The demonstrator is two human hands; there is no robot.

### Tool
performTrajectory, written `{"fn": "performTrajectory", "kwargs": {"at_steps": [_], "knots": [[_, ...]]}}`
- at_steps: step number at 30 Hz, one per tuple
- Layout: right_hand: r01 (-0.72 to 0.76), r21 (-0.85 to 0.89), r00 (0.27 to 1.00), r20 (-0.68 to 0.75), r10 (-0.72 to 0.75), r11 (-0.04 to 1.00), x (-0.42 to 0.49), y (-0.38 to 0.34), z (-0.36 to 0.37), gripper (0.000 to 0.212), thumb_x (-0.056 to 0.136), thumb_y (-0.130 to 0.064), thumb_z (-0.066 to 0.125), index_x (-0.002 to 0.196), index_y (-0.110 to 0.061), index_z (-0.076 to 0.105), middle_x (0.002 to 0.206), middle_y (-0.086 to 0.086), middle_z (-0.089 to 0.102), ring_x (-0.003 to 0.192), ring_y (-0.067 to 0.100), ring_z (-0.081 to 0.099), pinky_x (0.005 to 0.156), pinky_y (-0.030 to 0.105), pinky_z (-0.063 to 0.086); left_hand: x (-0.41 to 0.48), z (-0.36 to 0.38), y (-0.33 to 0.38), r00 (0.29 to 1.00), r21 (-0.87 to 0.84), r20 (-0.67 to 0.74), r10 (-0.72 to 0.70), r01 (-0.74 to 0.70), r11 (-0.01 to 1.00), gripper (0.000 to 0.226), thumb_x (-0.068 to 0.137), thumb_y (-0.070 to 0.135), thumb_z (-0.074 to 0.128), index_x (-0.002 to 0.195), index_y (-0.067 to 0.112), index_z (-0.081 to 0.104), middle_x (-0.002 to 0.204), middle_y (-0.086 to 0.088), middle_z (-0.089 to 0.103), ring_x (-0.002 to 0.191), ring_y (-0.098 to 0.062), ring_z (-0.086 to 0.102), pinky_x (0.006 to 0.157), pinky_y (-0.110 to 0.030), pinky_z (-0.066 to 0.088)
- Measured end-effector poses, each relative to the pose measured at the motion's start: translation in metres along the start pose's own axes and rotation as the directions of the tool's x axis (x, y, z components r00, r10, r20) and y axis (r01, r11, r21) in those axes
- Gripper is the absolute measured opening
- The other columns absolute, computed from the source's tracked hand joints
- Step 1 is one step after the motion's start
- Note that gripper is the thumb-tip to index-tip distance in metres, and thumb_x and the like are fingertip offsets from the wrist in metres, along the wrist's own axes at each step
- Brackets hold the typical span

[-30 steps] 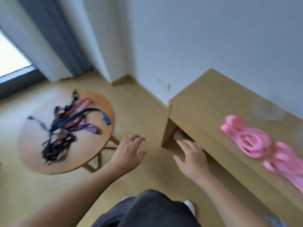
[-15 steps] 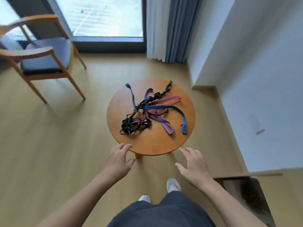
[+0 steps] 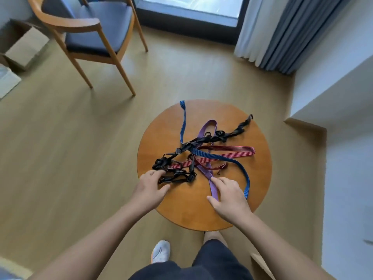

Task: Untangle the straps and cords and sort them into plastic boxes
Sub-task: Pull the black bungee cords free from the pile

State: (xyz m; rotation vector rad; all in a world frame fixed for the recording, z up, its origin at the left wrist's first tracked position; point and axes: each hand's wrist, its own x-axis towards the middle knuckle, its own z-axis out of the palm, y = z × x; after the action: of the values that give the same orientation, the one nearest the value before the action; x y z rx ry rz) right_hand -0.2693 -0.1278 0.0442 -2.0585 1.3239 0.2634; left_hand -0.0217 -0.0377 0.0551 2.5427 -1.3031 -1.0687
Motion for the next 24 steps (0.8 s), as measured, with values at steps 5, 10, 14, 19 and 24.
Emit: {"fn": "performTrajectory", "kwargs": {"at_steps": [5,10,14,19,24], "knots": [[0.065,0.036,0.996,0.061,-0.067,0.997,0.059,0.006,-0.014,0.066,0.092,-0.048,0.061,0.151,-0.028,0.039,0.148,-0.004,0.046,0.139,0.02,0.036,0.114,0.039,0.037,0.08,0.015,0.053,0.994,-0.018,0.013,-0.104,0.104,0.994,0.058,0.096,0.043,0.065,0.148,0.023,0.05,0.146,-0.005,0.053,0.134,-0.026,0.048,0.108,-0.042,0.045],[0.116,0.11,0.992,0.039,-0.121,0.987,0.095,0.012,-0.016,0.065,0.091,-0.045,0.063,0.15,-0.026,0.042,0.147,-0.006,0.048,0.137,0.018,0.038,0.114,0.037,0.038,0.147,0.041,0.088,0.999,0.082,0.009,-0.046,0.045,0.996,0.068,0.097,0.038,0.063,0.157,0.021,0.036,0.163,-0.006,0.034,0.15,-0.028,0.03,0.119,-0.047,0.034],[0.121,0.167,0.991,0.034,-0.129,0.979,0.116,0.028,-0.015,0.062,0.091,-0.042,0.064,0.147,-0.024,0.046,0.143,-0.005,0.05,0.134,0.019,0.04,0.113,0.035,0.037,0.19,0.058,0.102,0.993,0.245,0.092,-0.07,0.045,0.968,0.065,0.092,0.038,0.071,0.147,0.018,0.043,0.146,-0.008,0.054,0.136,-0.033,0.045,0.108,-0.049,0.04],[0.108,0.185,0.992,0.05,-0.119,0.977,0.115,0.045,-0.018,0.059,0.09,-0.039,0.066,0.144,-0.022,0.051,0.141,-0.005,0.052,0.133,0.017,0.041,0.111,0.029,0.032,0.189,0.047,0.101,1.0,0.245,0.001,0.002,-0.002,0.97,0.034,0.091,0.035,0.072,0.118,0.015,0.067,0.109,-0.005,0.064,0.11,-0.032,0.053,0.09,-0.04,0.044],[0.099,0.256,0.994,0.009,-0.105,0.962,0.113,0.039,-0.032,0.056,0.089,-0.032,0.07,0.141,-0.018,0.054,0.138,-0.003,0.056,0.131,0.02,0.046,0.107,0.025,0.031,0.139,0.002,0.106,0.971,-0.109,-0.206,0.123,-0.148,0.983,0.036,0.087,0.03,0.08,0.119,0.013,0.075,0.114,-0.001,0.065,0.106,-0.019,0.06,0.087,-0.029,0.044]]}}
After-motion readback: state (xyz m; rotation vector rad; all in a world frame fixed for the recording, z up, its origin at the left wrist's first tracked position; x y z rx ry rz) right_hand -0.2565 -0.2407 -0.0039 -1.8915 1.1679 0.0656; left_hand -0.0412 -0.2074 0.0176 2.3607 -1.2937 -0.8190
